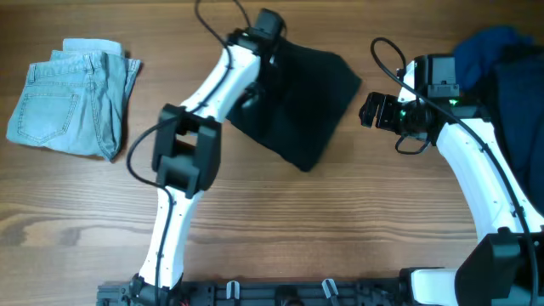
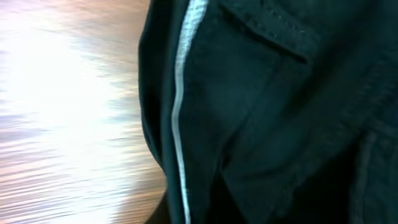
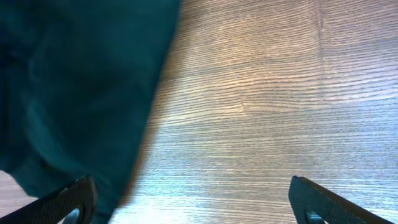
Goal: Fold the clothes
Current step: 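Carry the black shorts leftward with the left gripper onto the jeans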
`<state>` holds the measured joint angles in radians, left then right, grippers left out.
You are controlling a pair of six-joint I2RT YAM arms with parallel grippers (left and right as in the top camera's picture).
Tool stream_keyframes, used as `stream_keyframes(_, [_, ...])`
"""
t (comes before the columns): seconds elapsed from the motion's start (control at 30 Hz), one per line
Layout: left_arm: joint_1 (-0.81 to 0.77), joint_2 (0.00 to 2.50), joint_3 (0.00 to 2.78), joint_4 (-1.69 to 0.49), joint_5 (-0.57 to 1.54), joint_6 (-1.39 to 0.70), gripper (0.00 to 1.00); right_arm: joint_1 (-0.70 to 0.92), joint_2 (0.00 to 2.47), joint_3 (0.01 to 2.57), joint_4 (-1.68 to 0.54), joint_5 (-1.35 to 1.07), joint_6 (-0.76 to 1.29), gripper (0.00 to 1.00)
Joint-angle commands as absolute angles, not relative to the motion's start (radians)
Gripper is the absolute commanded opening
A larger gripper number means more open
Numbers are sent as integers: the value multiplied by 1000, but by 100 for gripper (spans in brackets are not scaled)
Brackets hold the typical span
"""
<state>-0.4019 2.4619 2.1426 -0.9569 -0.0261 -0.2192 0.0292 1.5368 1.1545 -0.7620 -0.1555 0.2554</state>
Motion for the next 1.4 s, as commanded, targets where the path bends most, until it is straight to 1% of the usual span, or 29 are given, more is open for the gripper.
stream_keyframes(0.0, [-337,2331,2135,-955,-73,-213,4,30,1531,1158,-759,-146,246,100])
stream_keyframes(0.1, [-278,2287,2135,-954,-73,-204,4,30,1531,1158,-759,-146,246,100])
stream_keyframes(0.17, [-239,2278,2135,-953,-75,-159,4,30,1531,1158,-759,-146,246,100])
stream_keyframes(0.27, [-184,2275,2136,-948,-139,-134,4,30,1531,1158,-759,-146,246,100])
stream_keyframes(0.4, [-114,2271,2168,-935,-156,-118,4,30,1531,1158,-759,-146,246,100])
stream_keyframes(0.5, [-49,2242,2176,-889,-160,-131,4,30,1531,1158,-759,-146,246,100])
stream_keyframes(0.63, [44,2204,2176,-831,-163,-216,4,30,1531,1158,-759,-146,246,100])
stream_keyframes(0.8, [157,2201,2176,-758,-174,-221,4,30,1531,1158,-759,-146,246,99])
stream_keyframes(0.9, [219,2201,2176,-711,-174,-283,4,30,1531,1158,-759,-146,246,99])
stream_keyframes(1.0, [301,2201,2175,-714,-174,-410,4,30,1531,1158,-759,-145,246,100])
stream_keyframes(1.1, [393,2201,2176,-728,-173,-489,4,30,1531,1158,-759,-145,246,100])
stream_keyframes(1.23, [522,2201,2175,-813,-160,-678,4,30,1531,1158,-759,-146,246,100])
stream_keyframes(1.3, [563,2201,2175,-883,-91,-724,4,30,1531,1158,-759,-145,246,100])
stream_keyframes(1.37, [579,2201,2175,-934,-87,-770,4,30,1531,1158,-759,-146,246,100])
